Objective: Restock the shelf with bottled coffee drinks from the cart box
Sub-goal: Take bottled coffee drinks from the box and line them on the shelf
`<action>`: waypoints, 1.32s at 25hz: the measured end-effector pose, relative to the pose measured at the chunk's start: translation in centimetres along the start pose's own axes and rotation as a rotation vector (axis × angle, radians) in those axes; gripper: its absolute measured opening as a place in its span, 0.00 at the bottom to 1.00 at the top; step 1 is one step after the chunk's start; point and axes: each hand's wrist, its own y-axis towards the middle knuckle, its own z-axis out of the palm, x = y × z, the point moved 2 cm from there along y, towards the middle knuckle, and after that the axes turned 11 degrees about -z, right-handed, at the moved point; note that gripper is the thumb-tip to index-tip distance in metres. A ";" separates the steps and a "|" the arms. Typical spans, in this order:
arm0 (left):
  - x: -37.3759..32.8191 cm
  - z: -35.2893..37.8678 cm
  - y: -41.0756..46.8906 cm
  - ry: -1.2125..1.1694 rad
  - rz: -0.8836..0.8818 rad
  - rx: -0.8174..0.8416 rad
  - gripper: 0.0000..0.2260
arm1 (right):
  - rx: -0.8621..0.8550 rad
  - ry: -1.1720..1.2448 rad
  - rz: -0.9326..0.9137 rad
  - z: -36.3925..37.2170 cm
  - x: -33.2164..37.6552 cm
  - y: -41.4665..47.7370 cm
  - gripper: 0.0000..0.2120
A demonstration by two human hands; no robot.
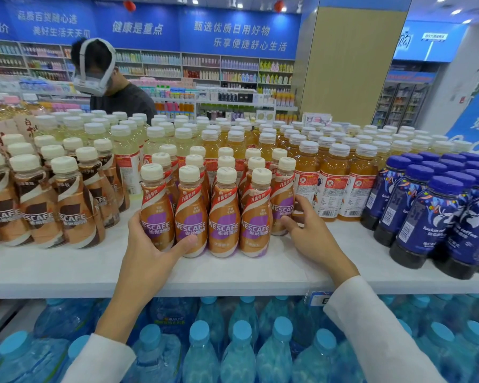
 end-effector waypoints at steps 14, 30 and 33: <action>0.1 -0.4 -0.2 0.020 -0.011 0.019 0.48 | -0.066 -0.021 0.034 0.4 2.2 -2.9 0.24; 6.0 -8.3 -16.2 -0.095 -0.077 -0.151 0.23 | -0.070 0.232 0.006 6.9 5.9 -24.9 0.14; 10.4 -11.5 -23.0 -0.099 -0.215 -0.232 0.19 | 0.093 0.307 0.051 11.4 5.1 -29.7 0.13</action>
